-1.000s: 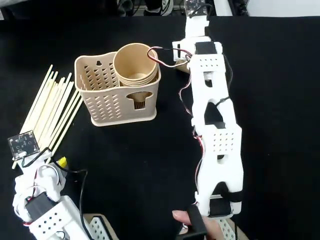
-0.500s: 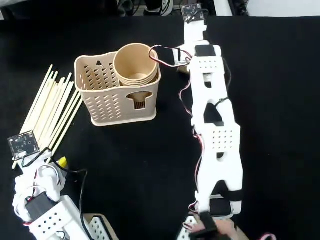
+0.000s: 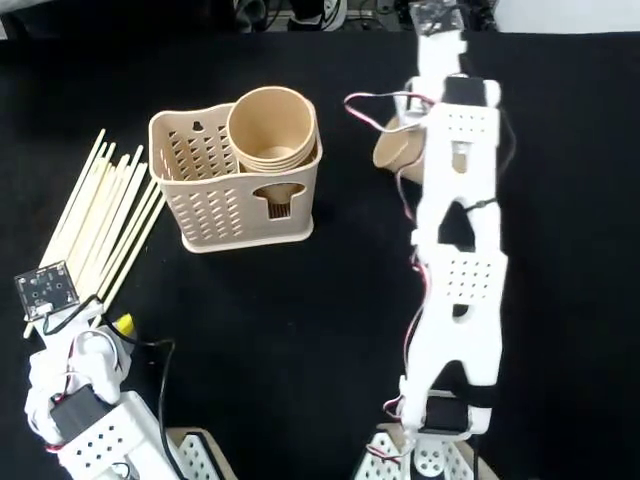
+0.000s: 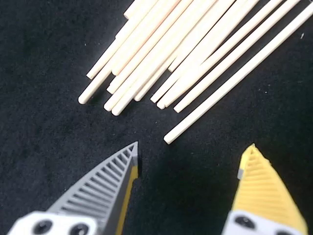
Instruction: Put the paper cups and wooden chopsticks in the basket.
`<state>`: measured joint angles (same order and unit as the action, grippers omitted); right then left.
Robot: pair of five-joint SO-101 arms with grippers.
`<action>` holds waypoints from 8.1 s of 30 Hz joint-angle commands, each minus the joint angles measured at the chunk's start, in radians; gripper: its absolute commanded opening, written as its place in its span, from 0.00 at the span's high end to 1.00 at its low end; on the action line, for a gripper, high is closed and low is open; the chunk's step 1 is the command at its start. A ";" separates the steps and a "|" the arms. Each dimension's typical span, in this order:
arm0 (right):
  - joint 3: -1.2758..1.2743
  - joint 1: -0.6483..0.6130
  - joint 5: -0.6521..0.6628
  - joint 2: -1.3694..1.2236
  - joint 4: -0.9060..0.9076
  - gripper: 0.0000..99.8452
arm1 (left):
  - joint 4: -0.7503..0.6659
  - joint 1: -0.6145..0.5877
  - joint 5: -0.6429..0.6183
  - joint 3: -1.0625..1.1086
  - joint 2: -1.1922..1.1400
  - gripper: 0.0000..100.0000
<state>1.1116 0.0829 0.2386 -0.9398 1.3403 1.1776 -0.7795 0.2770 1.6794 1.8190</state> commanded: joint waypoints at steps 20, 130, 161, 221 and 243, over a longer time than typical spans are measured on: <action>0.483 -0.009 -0.152 0.275 0.425 0.99 | -0.011 0.008 0.006 0.015 0.005 0.68; -2.038 -0.617 -0.002 1.817 -0.965 0.99 | -0.011 0.008 0.006 0.015 0.005 0.68; -1.931 -0.548 0.204 1.546 -1.217 0.99 | -0.011 0.008 0.006 0.015 0.005 0.68; -2.741 0.110 0.069 2.459 -0.764 0.99 | 0.296 0.200 0.358 -2.045 -2.143 0.68; -2.760 0.104 0.069 2.459 -0.793 0.99 | 0.583 0.249 0.480 -3.114 -3.102 0.97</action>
<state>-1.6517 0.1903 0.3138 1.5121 0.5700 1.7484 -0.5401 0.7234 -1.3955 -1.2482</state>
